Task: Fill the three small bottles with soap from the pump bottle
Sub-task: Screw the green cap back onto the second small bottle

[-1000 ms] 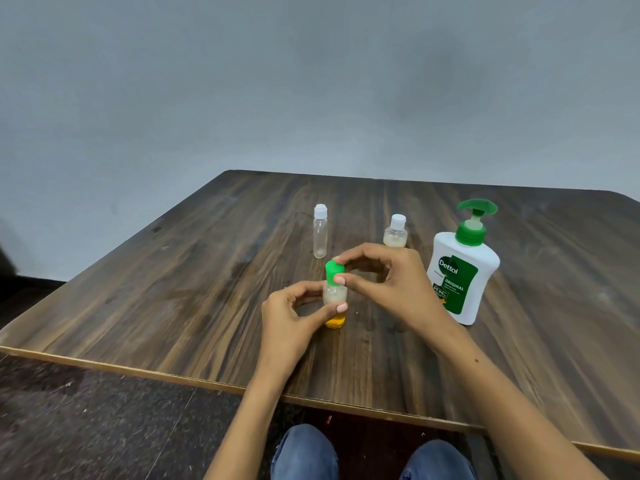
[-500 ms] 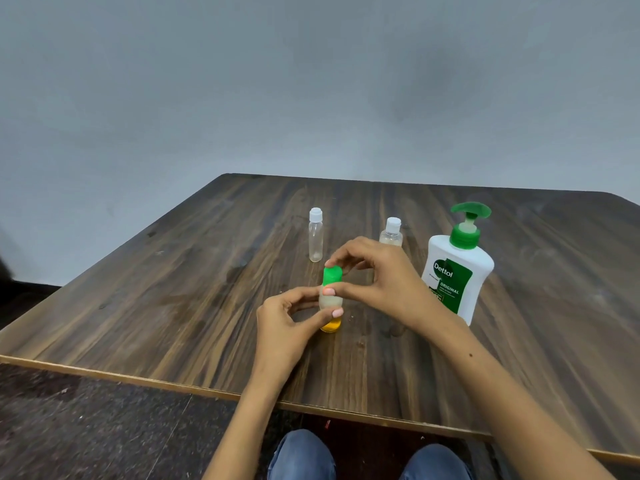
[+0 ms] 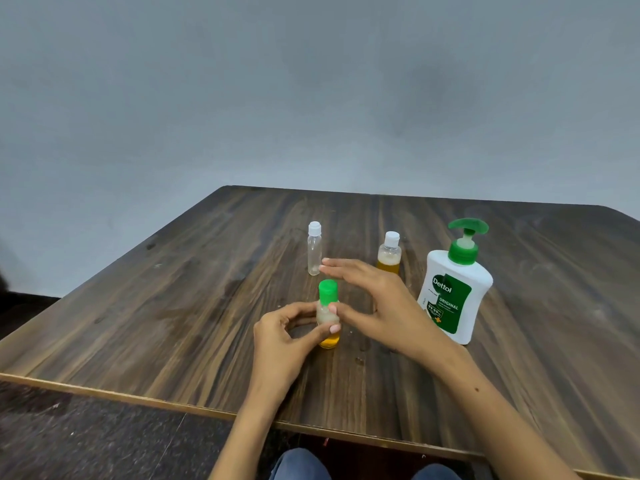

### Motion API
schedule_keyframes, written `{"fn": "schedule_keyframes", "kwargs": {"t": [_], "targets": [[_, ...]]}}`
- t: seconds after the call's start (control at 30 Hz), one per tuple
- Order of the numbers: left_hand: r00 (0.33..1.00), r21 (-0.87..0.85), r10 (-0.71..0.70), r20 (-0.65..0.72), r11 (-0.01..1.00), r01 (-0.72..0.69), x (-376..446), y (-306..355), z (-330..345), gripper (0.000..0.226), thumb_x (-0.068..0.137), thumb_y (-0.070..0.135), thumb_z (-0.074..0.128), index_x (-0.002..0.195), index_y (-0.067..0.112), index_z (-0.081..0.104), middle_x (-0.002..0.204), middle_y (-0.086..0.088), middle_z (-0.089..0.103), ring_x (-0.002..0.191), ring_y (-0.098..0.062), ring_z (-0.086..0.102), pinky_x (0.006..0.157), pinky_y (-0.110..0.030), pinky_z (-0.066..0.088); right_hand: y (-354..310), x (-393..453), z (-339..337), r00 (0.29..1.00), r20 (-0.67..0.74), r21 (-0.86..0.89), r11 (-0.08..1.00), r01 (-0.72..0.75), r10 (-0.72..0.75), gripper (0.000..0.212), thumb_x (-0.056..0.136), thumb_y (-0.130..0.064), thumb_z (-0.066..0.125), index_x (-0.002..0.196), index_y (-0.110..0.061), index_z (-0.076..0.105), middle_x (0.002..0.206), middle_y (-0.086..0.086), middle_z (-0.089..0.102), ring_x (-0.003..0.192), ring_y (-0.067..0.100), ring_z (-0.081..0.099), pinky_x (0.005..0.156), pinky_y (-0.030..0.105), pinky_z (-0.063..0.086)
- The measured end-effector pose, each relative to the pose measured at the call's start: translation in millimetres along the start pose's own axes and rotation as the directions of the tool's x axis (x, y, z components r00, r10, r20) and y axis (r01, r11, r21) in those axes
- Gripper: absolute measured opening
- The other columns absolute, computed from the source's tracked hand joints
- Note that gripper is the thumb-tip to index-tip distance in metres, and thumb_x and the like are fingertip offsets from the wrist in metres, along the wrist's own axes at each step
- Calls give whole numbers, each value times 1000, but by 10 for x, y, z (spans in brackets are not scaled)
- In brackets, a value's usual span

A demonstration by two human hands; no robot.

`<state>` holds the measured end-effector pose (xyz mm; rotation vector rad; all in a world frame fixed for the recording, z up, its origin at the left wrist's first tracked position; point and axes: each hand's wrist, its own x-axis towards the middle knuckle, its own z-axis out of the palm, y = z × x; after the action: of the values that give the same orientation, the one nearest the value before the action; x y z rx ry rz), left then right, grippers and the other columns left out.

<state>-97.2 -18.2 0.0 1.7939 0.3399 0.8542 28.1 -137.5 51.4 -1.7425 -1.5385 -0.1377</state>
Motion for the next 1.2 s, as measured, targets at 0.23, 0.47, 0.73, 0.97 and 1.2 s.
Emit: {"fn": "schedule_keyframes", "kwargs": {"t": [0.23,0.47,0.73,0.97,1.2], "targets": [[1000,15,11,-4,1000,-11,-6,2,6,37,67,29,82,102,20,75,94,12,76,92,1,69,80,-10,50,-36,35,27,997,-65,-39,998,-41,38,38,77,-47,71,108,-24,66,100,-11,59,90,4,59,77,33,53],[1000,15,1,-4,1000,-1,-6,31,0,45,63,36,80,103,18,74,94,9,76,91,3,69,80,-10,51,-5,-14,-24,999,-31,102,995,17,-14,32,87,-7,67,117,-17,67,119,-6,64,114,6,59,96,33,50],[1000,-3,-12,-1,1000,12,-13,12,-1,44,63,37,80,102,19,74,94,10,76,92,0,70,79,-11,52,-28,18,-33,997,-65,96,995,-24,30,25,89,-29,66,113,-22,69,122,-10,61,117,3,55,97,30,48],[1000,18,1,16,1000,-1,-34,33,-1,41,64,41,77,101,24,73,93,18,74,92,5,67,78,-8,49,-44,7,12,995,-64,67,995,-71,75,34,82,-45,68,107,-23,68,101,-10,57,92,9,59,81,34,52],[1000,5,-3,19,1000,3,-20,2,-9,42,64,39,78,102,22,73,95,15,75,92,2,68,80,-10,50,7,-6,14,1000,-23,86,996,-13,15,29,88,-12,68,116,-20,69,116,-8,67,109,4,61,94,34,51]]}}
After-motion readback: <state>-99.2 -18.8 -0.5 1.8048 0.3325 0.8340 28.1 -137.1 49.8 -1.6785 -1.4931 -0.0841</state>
